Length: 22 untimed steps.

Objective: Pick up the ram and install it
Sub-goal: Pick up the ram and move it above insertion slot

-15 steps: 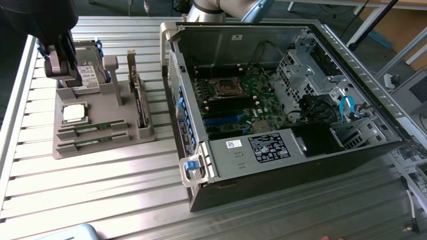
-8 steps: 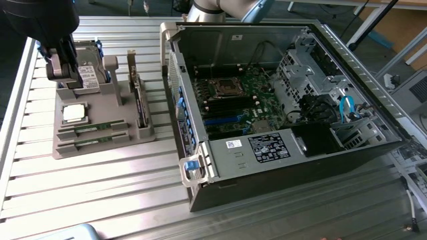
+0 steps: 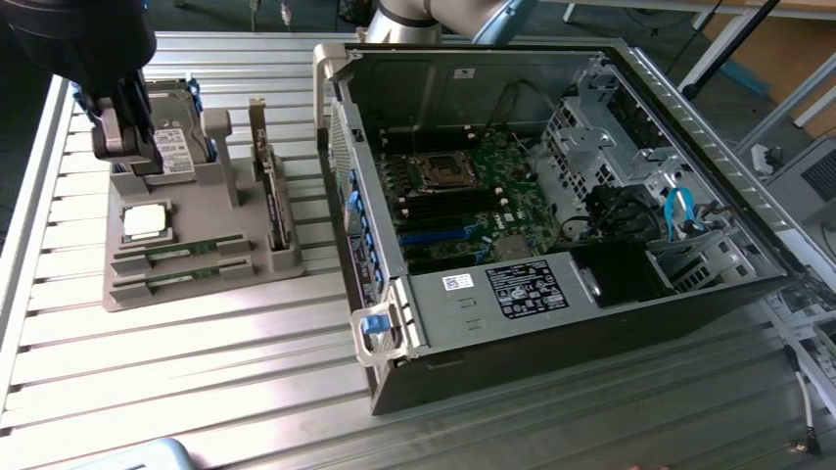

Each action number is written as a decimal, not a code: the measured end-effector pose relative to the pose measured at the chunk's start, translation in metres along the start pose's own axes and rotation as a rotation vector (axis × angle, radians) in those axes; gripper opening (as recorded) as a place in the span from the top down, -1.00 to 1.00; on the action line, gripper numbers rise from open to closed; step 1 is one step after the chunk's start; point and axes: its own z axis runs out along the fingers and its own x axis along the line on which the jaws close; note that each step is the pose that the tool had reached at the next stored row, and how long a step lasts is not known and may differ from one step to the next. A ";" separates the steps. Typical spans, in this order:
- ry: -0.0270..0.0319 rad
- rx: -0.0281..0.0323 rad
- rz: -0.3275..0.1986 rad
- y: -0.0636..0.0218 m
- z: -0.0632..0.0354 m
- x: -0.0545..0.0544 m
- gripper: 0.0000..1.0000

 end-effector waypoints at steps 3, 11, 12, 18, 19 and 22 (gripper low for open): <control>0.0000 0.0000 0.000 0.0000 0.0012 0.000 0.79; 0.0001 -0.0001 0.000 -0.0001 0.0075 0.000 0.79; 0.0001 -0.0001 0.000 -0.0002 0.0083 0.000 0.79; 0.0001 0.0000 0.000 -0.0003 0.0141 0.001 0.79; 0.0001 -0.0001 0.000 -0.0003 0.0150 0.001 0.79; 0.0001 0.0000 0.000 -0.0004 0.0183 0.001 0.79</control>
